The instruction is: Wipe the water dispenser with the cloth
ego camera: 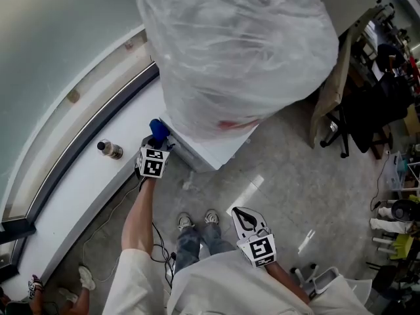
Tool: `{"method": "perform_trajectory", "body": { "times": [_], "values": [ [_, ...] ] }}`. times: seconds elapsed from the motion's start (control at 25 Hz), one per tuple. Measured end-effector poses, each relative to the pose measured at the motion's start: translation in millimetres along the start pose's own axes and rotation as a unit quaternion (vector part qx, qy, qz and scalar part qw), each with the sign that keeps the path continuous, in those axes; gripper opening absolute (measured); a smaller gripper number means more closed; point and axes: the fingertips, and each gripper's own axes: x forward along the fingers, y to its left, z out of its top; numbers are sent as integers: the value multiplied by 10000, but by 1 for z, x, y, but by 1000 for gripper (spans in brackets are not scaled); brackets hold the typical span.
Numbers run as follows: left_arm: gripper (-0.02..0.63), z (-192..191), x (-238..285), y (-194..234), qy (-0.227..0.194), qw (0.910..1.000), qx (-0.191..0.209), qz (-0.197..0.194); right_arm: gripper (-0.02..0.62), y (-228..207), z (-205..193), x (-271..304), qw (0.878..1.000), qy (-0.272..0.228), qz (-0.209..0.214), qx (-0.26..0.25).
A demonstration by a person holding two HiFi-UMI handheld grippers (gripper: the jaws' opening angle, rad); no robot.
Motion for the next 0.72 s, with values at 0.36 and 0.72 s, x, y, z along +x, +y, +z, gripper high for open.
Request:
{"method": "perform_trajectory", "body": {
  "times": [0.36,0.72],
  "values": [
    [63,4,-4,-25,-187,9994,238,-193,14,1,0,6,10000,5,40,50],
    [63,-18,-32,-129,-252,9938,677,-851,14,10,-5,1,9999,-36,119,17]
  ]
}}
